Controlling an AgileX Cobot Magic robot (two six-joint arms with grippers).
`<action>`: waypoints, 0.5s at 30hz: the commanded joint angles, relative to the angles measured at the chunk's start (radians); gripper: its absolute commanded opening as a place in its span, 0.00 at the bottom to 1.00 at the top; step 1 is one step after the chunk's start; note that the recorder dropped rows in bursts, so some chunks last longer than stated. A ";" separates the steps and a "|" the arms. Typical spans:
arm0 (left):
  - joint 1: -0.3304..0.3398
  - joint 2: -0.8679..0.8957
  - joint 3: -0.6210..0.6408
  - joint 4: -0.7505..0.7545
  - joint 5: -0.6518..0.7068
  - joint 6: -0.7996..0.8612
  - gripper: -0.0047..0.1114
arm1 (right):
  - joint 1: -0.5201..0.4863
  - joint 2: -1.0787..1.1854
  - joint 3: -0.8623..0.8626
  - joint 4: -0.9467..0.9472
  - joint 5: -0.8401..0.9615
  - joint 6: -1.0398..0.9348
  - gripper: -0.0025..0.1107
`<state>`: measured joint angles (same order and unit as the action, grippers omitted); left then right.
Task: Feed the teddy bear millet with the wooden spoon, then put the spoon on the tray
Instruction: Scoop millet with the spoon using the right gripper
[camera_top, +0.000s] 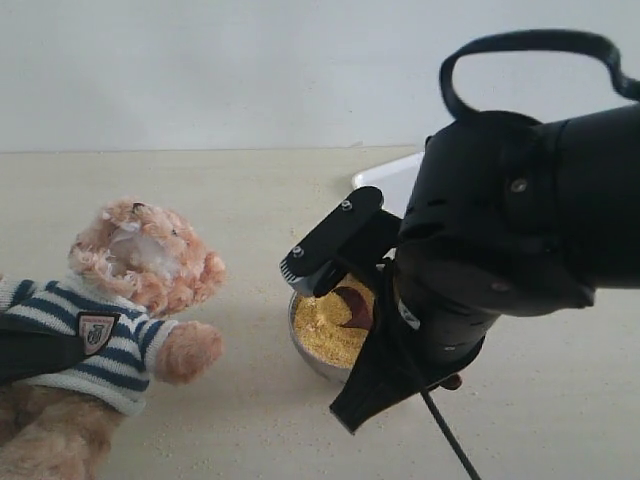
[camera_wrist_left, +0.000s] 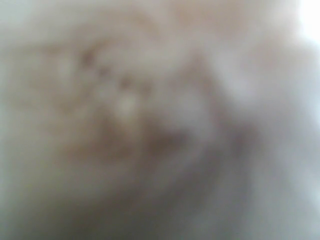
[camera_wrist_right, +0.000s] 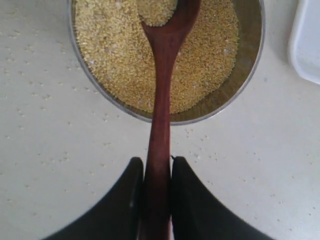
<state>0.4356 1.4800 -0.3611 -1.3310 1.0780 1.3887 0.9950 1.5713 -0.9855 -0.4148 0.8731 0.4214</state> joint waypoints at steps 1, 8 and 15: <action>0.002 -0.001 -0.001 -0.022 0.016 0.007 0.08 | -0.038 -0.026 -0.004 0.045 0.004 -0.035 0.02; 0.002 -0.001 -0.001 -0.022 0.016 0.007 0.08 | -0.038 -0.060 -0.004 0.080 0.027 -0.071 0.02; 0.002 -0.001 -0.001 -0.022 0.016 0.007 0.08 | -0.049 -0.072 -0.004 0.112 0.005 -0.080 0.02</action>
<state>0.4356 1.4800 -0.3611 -1.3310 1.0780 1.3887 0.9542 1.5127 -0.9855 -0.3122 0.8938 0.3482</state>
